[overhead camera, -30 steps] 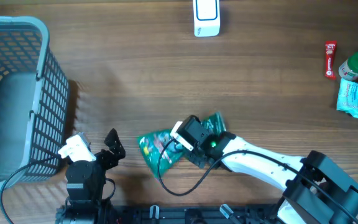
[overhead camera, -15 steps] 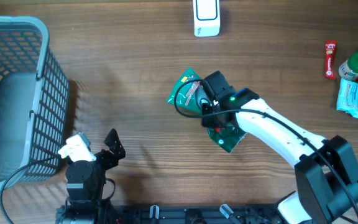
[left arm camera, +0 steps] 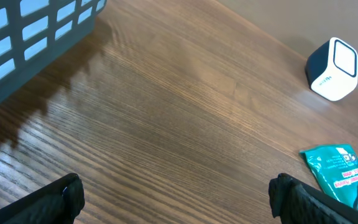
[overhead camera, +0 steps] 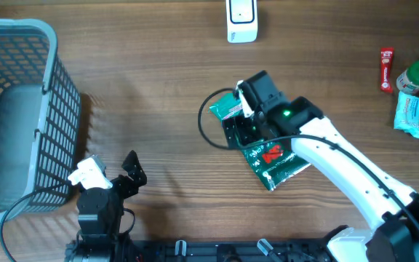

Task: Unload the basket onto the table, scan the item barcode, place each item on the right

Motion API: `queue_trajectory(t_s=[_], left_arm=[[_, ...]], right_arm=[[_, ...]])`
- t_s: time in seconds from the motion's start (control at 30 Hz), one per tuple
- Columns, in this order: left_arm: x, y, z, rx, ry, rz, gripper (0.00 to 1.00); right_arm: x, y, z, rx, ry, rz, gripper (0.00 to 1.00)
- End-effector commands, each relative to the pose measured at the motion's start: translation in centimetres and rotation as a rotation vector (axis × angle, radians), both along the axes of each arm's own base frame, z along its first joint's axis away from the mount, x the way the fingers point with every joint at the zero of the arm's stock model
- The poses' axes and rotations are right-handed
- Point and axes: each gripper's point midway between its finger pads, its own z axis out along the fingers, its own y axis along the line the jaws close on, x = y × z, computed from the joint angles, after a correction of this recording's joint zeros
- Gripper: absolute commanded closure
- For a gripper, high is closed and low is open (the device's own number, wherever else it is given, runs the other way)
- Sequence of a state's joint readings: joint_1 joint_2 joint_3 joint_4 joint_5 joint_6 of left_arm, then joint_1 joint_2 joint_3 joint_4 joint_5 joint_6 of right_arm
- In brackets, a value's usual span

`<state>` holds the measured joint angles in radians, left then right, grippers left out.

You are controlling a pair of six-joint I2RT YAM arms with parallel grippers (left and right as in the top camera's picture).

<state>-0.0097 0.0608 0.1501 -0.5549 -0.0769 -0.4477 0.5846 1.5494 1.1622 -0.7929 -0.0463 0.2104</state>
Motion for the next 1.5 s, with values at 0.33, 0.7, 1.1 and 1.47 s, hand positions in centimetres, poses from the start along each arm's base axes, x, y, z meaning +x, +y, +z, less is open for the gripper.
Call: queue_trajectory(t_s=[0.33, 0.7, 1.1, 1.47], left_arm=[[0.0, 0.0, 0.0, -0.009, -0.003, 0.001, 0.0], [0.0, 0.0, 0.0, -0.009, -0.003, 0.001, 0.0], [0.0, 0.0, 0.0, -0.009, -0.003, 0.001, 0.0], [0.0, 0.0, 0.0, -0.009, -0.003, 0.001, 0.0]], right_arm=[[-1.2, -3.1, -13.2, -0.399, 0.094, 0.209, 0.0], [-6.8, -3.2, -17.4, -0.23, 0.505, 0.298, 0.96], [-1.1, 4.5, 5.1, 0.999, 0.406, 0.513, 0.96], [-0.8, 6.1, 6.6, 1.115, 0.14, 0.733, 0.96]])
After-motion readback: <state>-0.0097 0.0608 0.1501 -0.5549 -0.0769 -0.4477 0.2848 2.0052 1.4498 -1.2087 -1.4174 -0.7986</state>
